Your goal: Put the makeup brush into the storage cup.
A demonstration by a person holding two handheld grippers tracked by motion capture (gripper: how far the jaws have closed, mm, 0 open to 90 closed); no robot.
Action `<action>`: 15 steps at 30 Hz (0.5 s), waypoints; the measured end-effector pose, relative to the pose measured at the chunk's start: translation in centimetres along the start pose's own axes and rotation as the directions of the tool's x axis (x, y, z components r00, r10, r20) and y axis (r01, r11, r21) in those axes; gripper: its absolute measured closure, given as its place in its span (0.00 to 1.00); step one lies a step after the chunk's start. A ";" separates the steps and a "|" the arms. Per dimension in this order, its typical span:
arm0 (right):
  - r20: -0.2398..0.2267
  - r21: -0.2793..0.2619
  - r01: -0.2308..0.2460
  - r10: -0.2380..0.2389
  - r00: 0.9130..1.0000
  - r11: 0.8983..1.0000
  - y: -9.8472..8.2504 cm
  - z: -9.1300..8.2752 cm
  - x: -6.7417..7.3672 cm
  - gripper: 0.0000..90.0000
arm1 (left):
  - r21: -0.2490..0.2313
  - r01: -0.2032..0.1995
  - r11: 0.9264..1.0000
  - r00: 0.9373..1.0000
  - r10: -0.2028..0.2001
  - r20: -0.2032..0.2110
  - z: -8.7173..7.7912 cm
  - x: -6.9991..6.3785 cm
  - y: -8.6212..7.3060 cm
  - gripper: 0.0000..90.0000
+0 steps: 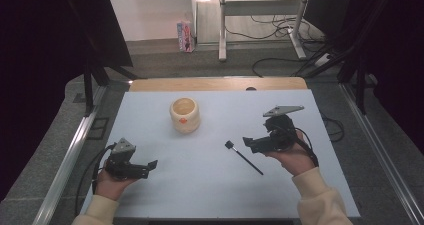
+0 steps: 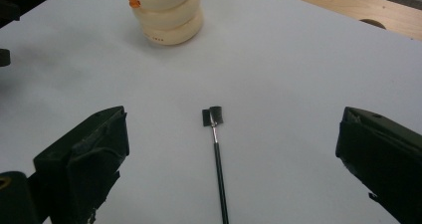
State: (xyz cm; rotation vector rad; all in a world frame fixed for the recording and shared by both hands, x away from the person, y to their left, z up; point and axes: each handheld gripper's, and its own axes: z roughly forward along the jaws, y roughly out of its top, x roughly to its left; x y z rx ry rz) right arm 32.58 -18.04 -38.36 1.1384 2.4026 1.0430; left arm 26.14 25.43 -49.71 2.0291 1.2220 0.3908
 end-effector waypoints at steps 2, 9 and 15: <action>-0.004 0.012 0.007 -0.006 1.000 1.000 0.3 0.4 0.3 0.00 | -0.001 0.000 1.000 1.000 0.000 0.002 0.0 0.0 0.0 0.02; -0.019 0.056 0.008 -0.007 1.000 0.998 0.6 1.7 0.5 0.06 | 0.006 -0.001 1.000 1.000 0.001 0.004 0.0 0.0 0.0 0.02; -0.006 0.101 0.007 -0.007 1.000 0.995 0.7 2.9 0.5 0.07 | 0.020 0.000 1.000 1.000 0.000 0.005 0.1 0.1 0.0 0.02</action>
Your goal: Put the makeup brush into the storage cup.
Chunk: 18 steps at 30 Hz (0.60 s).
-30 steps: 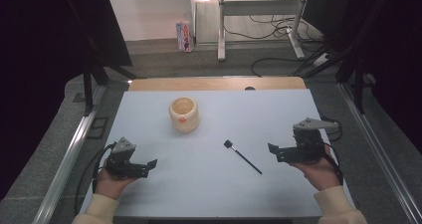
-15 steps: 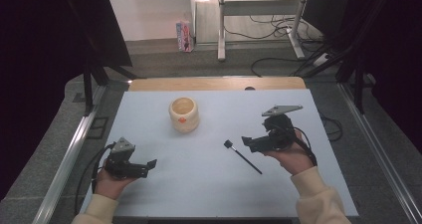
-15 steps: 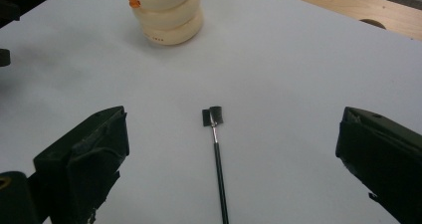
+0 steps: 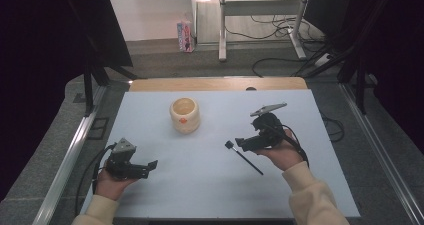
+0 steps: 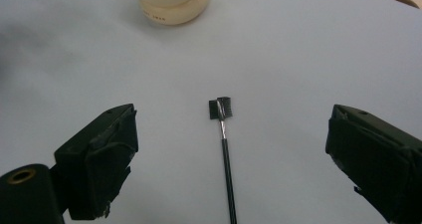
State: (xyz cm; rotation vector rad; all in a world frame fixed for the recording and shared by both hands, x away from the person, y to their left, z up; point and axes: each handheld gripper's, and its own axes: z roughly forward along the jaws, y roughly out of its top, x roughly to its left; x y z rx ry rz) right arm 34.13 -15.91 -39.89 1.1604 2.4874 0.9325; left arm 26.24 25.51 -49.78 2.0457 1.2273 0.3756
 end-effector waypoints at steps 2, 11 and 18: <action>0.003 0.016 -0.001 0.000 1.000 1.000 0.1 0.4 -0.1 0.08 | 0.001 0.000 1.000 1.000 0.000 -0.001 0.0 0.0 0.0 0.02; 0.015 0.096 0.006 -0.008 1.000 0.995 0.0 2.3 0.0 0.10 | 0.004 -0.004 1.000 1.000 0.004 0.002 0.1 -0.1 0.0 0.02; 0.016 0.158 0.021 -0.024 1.000 0.987 -0.1 3.7 0.1 0.13 | 0.005 -0.003 1.000 1.000 0.003 0.001 0.1 -0.1 0.0 0.02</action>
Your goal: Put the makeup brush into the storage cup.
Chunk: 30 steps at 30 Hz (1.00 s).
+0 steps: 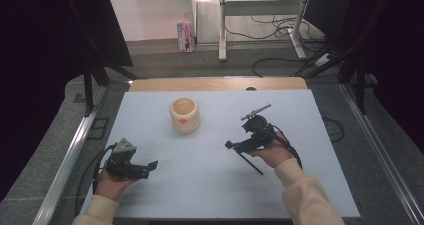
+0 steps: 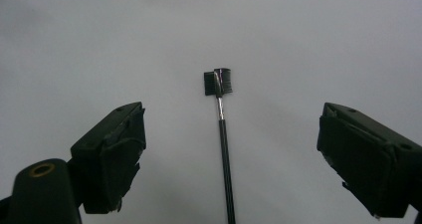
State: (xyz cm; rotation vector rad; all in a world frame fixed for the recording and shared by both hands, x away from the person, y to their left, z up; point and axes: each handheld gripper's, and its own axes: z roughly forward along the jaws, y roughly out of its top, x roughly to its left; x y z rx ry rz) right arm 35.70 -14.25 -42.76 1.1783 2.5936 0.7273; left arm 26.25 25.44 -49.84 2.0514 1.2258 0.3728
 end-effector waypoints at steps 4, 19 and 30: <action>0.002 0.028 0.009 -0.009 1.000 1.000 0.1 0.6 0.1 0.15 | 0.004 -0.003 1.000 1.000 0.003 0.001 0.0 0.0 0.0 0.02; 0.001 0.117 0.026 -0.027 1.000 0.993 0.2 2.6 -0.1 0.20 | 0.006 -0.003 1.000 1.000 0.003 0.003 0.1 0.0 0.0 0.02; -0.011 0.203 0.039 -0.037 0.999 0.978 0.2 4.5 0.0 0.25 | 0.006 -0.003 1.000 1.000 0.003 0.001 0.1 0.0 0.0 0.02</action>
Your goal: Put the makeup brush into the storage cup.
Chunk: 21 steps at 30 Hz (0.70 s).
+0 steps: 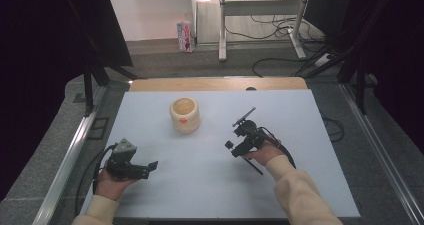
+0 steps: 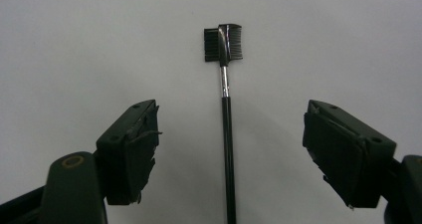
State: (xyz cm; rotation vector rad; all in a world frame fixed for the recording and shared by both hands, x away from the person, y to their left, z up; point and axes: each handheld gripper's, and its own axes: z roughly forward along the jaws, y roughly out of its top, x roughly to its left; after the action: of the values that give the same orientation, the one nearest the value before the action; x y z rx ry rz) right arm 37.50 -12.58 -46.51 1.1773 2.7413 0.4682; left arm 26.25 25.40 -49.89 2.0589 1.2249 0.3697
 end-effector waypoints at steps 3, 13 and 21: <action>-0.005 0.014 0.008 -0.008 1.000 1.000 0.1 0.4 0.1 0.26 | 0.000 0.001 1.000 1.000 -0.001 0.000 0.0 0.0 0.0 0.02; -0.003 0.070 -0.001 0.002 1.000 0.998 0.4 1.6 0.0 0.32 | 0.004 -0.001 1.000 1.000 0.001 -0.001 0.1 0.0 0.0 0.02; 0.001 0.108 -0.008 0.008 1.000 0.994 0.6 2.3 -0.2 0.40 | 0.006 0.000 1.000 1.000 0.000 -0.001 0.1 0.0 0.0 0.02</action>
State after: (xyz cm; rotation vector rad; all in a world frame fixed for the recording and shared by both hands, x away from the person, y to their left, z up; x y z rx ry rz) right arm 38.56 -11.83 -48.51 1.2132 2.7941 0.3238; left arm 26.30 25.33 -49.97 2.0645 1.2278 0.3672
